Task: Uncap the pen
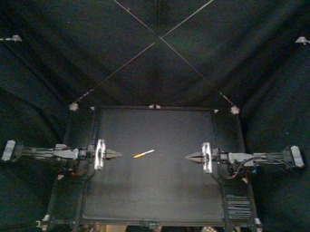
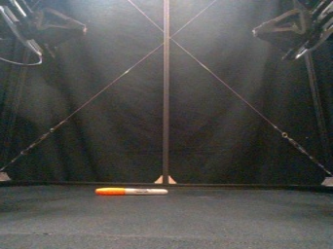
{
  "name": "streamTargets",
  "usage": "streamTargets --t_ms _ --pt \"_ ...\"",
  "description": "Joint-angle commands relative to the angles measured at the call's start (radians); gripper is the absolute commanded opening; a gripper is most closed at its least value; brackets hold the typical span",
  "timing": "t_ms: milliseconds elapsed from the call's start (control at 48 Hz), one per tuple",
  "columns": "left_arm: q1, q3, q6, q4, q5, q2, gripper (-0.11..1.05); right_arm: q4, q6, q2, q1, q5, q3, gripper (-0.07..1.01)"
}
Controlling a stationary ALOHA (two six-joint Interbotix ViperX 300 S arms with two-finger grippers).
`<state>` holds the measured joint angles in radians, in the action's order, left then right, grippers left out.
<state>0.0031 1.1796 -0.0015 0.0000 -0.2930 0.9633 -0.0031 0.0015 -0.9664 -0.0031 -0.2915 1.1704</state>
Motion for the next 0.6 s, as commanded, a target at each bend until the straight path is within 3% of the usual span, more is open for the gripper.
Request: streamTargets --t_ms 21,104,271,354,500,604 --pt "0.000 0.006 0.0061 -0.003 -0.015 -0.075 -0.06 0.002 0.002 0.066 -0.011 -0.026 -0.011 -0.01" --pt "0.002 0.005 0.0061 -0.002 -0.015 -0.115 -0.03 0.002 0.003 0.150 -0.035 -0.054 -0.028 0.03" --pt "0.003 0.002 0.0061 -0.003 -0.021 -0.224 0.11 -0.002 -0.005 0.482 -0.132 -0.077 -0.146 0.16" --pt "0.005 0.006 0.0061 -0.003 -0.025 -0.247 0.23 -0.021 -0.008 0.635 -0.160 -0.077 -0.222 0.30" --pt "0.008 0.025 0.0046 -0.003 -0.025 -0.256 0.45 -0.078 -0.003 0.874 -0.199 -0.075 -0.359 0.67" --pt "0.018 0.032 0.0031 -0.003 -0.026 -0.258 0.52 -0.117 -0.003 1.008 -0.210 -0.064 -0.454 0.81"
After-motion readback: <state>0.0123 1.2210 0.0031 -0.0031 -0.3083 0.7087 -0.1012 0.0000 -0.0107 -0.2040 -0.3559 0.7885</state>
